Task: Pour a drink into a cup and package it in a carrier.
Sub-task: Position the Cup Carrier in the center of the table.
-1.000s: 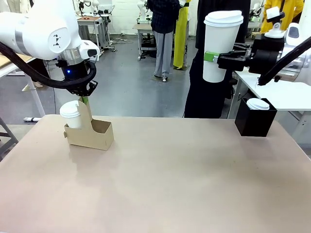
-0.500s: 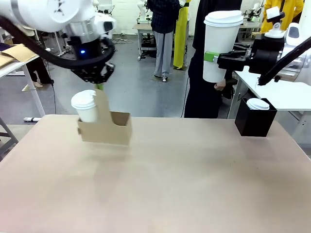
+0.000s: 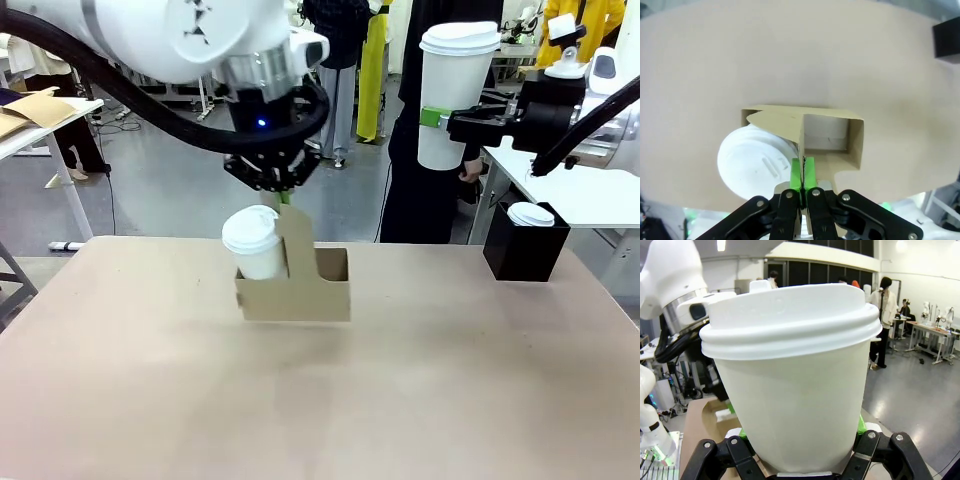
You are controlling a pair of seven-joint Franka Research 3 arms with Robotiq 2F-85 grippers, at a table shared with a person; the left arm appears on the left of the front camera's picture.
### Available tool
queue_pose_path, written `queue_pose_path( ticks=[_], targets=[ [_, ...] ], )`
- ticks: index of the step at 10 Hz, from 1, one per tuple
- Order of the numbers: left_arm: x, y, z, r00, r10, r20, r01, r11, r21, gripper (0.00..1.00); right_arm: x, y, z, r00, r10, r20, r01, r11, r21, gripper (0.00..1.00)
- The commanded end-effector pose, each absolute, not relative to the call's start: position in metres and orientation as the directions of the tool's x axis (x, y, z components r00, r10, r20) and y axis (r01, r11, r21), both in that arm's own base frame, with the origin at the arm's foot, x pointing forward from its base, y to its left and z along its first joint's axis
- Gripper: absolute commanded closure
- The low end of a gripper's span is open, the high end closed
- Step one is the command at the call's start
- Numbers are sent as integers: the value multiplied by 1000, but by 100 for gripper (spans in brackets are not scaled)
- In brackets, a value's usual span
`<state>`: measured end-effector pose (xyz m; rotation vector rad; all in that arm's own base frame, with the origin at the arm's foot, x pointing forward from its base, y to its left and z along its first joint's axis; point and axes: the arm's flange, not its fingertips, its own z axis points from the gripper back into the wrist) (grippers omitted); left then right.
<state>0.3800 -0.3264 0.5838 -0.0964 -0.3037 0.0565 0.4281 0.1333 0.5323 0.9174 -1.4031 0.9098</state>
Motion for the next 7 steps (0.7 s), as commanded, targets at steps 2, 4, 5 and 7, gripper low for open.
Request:
queue_pose_path(
  ticks=[2, 4, 5, 7],
  targets=[
    [368, -351, 562, 941, 95, 325, -66, 993, -98, 98, 427, 135, 536, -34, -19, 999, -918, 396, -24, 20],
    [360, -370, 542, 947, 87, 308, -65, 995, -82, 98, 427, 135, 536, -34, -19, 999, -918, 396, -24, 20],
    [358, -376, 532, 958, 69, 279, -56, 997, -56, 98, 427, 135, 536, -34, -19, 999, -918, 396, -24, 20],
    [355, -390, 511, 959, 65, 275, -65, 998, -9, 98, 427, 135, 536, -34, -19, 999, -918, 396, -24, 20]
  ],
)
